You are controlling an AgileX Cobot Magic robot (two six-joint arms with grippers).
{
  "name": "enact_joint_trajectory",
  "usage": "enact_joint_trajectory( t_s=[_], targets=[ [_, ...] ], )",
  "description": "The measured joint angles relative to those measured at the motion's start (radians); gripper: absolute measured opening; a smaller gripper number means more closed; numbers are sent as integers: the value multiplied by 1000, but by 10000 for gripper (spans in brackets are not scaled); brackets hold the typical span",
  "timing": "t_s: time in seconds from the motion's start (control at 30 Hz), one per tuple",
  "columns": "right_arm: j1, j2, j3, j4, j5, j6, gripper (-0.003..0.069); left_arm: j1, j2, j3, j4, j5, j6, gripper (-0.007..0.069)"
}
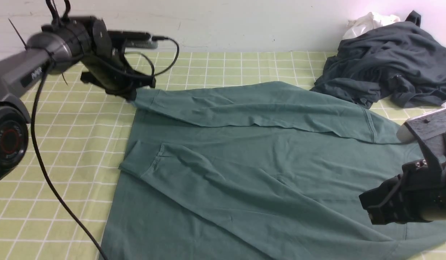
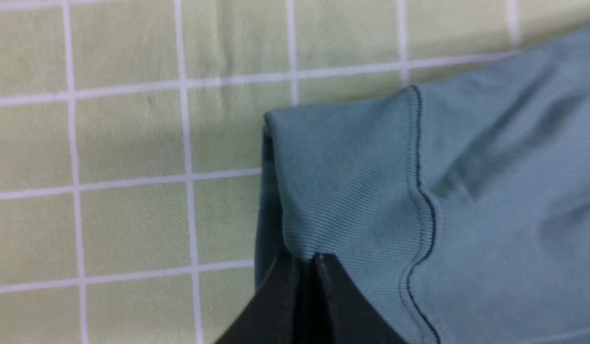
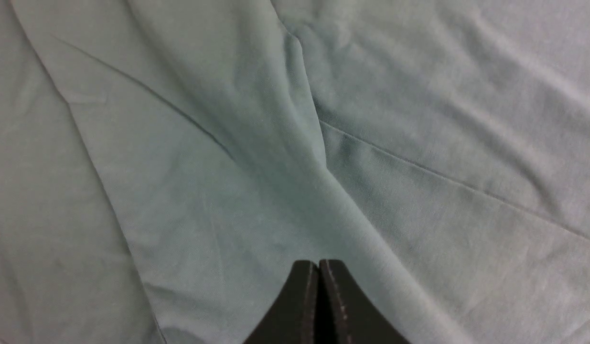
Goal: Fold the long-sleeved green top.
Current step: Use the left arm to clamp the cuff farthest from it, then use the left arm to drag and drop the cuff onto the cuff closest to the left arm
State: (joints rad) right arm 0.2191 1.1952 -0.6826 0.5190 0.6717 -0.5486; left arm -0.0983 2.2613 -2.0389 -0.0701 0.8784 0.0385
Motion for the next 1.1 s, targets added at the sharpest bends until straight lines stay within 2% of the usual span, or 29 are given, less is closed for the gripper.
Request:
enact_joint_trajectory(
  t_s=[0.2,0.27,0.5,0.53,0.67,0.83,0.93,1.03,1.07,1.1],
  targets=[
    [0,0,0,9,15,0,-11,-64,-181,-12,-4,289,83,6],
    [0,0,0,9,23,0,-11,-84,-216,8,-9,327,96,6],
    [0,0,0,10,48,0,-11,-151,-435,359,-22,348,104,6],
    [0,0,0,11,55,0,-11,-171,-491,479,-29,349,104,6],
    [0,0,0,22,57,0,-11,-218,-544,688,-34,327,104,6],
    [0,0,0,27,69,0,-11,-233,-545,802,-1,262,103,8],
    [0,0,0,27,83,0,-11,-233,-546,816,34,243,99,39],
    [0,0,0,31,91,-8,-11,-233,-556,818,48,253,97,108],
    [0,0,0,36,94,-14,-11,-233,-570,822,49,282,95,163],
    [0,0,0,38,96,-17,-11,-233,-573,823,50,286,95,171]
  ],
)
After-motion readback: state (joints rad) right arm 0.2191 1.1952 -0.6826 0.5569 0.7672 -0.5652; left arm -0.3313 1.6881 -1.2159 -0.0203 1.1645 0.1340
